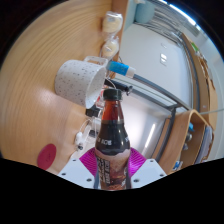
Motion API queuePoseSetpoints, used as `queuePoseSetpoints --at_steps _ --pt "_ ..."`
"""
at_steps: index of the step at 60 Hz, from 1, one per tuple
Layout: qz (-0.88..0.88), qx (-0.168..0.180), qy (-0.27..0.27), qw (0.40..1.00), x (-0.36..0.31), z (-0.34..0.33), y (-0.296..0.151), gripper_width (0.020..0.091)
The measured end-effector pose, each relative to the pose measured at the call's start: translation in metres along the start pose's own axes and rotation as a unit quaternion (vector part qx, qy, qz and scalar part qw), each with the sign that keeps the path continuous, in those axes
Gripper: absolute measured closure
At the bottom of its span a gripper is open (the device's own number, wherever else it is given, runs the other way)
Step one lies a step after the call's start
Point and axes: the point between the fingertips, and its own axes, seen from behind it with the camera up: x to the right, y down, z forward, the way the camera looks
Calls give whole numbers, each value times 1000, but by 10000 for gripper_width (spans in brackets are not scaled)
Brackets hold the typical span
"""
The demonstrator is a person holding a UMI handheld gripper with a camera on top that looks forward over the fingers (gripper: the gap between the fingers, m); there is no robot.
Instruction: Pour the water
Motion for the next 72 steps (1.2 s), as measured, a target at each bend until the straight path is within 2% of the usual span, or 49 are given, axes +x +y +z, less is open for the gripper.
queuePoseSetpoints --at_steps 5,9,15,16,20,27,34,43,50,51,58,72 --pt "160 -5 -32 987 -6 -6 14 741" --pt "314 -8 -59 948 -13 -12 24 730" --pt "511 -1 -85 855 -13 -16 33 731" --pt "540 -9 -82 837 -15 -15 29 730" --pt "632 5 -97 769 -13 -16 44 731" --pt "745 13 -108 658 -25 -13 58 733" --pt "805 31 -104 583 -29 -10 69 732" --pt "829 42 -111 546 -41 -5 61 733" --pt "823 35 -114 556 -61 -5 52 716" --pt "823 45 -103 557 -56 -5 54 724" --pt "822 47 -86 562 -58 -7 55 716" --pt "824 38 -87 559 -58 -10 56 565"
